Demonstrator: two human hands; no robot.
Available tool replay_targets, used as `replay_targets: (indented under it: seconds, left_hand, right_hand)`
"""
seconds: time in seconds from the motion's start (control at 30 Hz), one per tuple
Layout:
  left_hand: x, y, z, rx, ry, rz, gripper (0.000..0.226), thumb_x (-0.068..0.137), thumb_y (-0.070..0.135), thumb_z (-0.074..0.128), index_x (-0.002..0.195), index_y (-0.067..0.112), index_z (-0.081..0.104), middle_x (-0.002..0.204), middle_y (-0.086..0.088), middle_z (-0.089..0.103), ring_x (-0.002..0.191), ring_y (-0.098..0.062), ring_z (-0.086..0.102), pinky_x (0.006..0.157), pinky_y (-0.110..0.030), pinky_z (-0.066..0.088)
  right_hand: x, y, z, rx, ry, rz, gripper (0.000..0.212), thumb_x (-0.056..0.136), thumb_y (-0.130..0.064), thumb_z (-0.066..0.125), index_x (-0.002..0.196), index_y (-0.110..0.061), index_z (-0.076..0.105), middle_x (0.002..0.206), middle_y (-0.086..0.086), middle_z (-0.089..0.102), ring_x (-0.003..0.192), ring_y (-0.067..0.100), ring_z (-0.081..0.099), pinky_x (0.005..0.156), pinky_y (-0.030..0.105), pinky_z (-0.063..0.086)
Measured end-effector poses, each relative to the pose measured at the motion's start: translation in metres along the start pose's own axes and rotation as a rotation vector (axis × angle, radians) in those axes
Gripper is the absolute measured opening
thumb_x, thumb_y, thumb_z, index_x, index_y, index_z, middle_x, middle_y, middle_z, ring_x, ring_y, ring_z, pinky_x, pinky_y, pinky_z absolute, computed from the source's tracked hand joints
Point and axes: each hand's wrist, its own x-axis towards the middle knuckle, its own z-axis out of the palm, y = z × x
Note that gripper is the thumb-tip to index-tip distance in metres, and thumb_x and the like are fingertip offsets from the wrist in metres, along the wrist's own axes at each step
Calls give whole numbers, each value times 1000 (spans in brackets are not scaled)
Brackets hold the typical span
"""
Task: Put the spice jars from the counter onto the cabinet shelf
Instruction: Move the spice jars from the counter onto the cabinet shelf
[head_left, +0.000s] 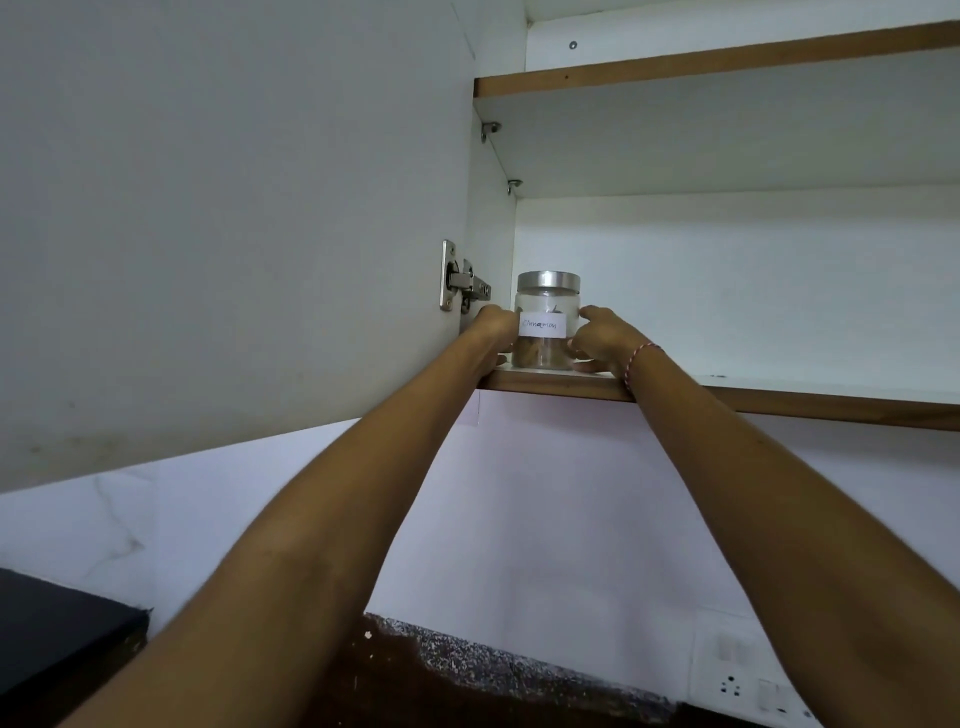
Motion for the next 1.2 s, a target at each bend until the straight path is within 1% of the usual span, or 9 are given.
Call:
replay_targets:
  seconds: [0.1, 0.17, 0.3, 0.37, 0.47, 0.57, 0.7, 1.0, 1.2]
  left_hand:
    - [2, -1, 1, 51, -8, 21, 33, 95, 7, 32, 123, 1, 50, 104, -11, 57, 96, -22, 55, 80, -32, 44]
    - [1, -2, 1, 46, 23, 29, 36, 95, 6, 31, 127, -1, 47, 93, -11, 54, 82, -20, 52, 75, -30, 43]
    - [-7, -7, -2, 78, 158, 201, 27, 91, 1, 34, 102, -1, 59, 92, -17, 61, 81, -22, 48, 66, -29, 40]
    - [-20, -13, -2, 126, 215, 355, 28, 90, -1, 33, 88, 6, 60, 91, -10, 61, 94, -23, 54, 76, -28, 45]
    - [-58, -31, 2, 150, 252, 636, 42, 92, -1, 33, 130, 5, 49, 132, -14, 51, 122, -24, 47, 100, -21, 34]
    - [-112, -73, 15, 137, 324, 778, 50, 90, -3, 34, 139, 6, 39, 144, -14, 40, 134, -22, 37, 105, -12, 22]
    - [-189, -166, 53, 167, 260, 630, 48, 95, 6, 36, 143, 8, 30, 151, -12, 32, 140, -23, 29, 111, -18, 17]
    - [-332, -348, 78, 360, -89, 243, 46, 97, 13, 38, 142, 7, 31, 149, -13, 32, 140, -23, 29, 114, -36, 24]
    - [-404, -430, 63, 255, -294, -149, 38, 98, 16, 39, 136, 7, 43, 133, -13, 52, 122, -21, 51, 103, -41, 44]
  right_hand:
    - [-2, -1, 0, 24, -15, 5, 42, 87, 5, 47, 128, 0, 45, 114, 19, 57, 95, 25, 54, 80, 38, 52]
    - [-2, 0, 0, 39, -24, 24, 43, 87, 6, 47, 130, 1, 42, 120, 21, 55, 96, 26, 53, 71, 33, 51]
    - [-7, 2, -8, 58, 260, 14, 48, 90, 3, 39, 137, -4, 37, 139, 19, 40, 119, 34, 49, 95, 35, 45]
    - [-20, -3, -11, 53, 482, -90, 45, 89, 2, 37, 133, -5, 43, 135, 19, 47, 118, 32, 51, 89, 26, 41]
    - [-54, -8, -5, -45, 604, -323, 44, 90, 1, 38, 134, -9, 44, 140, 15, 44, 129, 26, 43, 95, 21, 35]
    - [-108, 13, 17, -174, 684, -509, 46, 88, -5, 45, 134, -9, 44, 148, 13, 32, 140, 27, 24, 110, 32, 31]
    - [-194, 85, 66, -191, 764, -476, 46, 86, -11, 51, 131, -8, 48, 148, 20, 32, 139, 35, 27, 110, 41, 33]
    - [-370, 250, 137, -357, 337, -113, 44, 90, -19, 51, 133, -12, 44, 150, 15, 29, 140, 30, 25, 110, 40, 30]
    - [-488, 323, 174, -209, -4, 444, 52, 93, -18, 49, 141, -16, 31, 146, 7, 36, 132, 22, 39, 103, 28, 34]
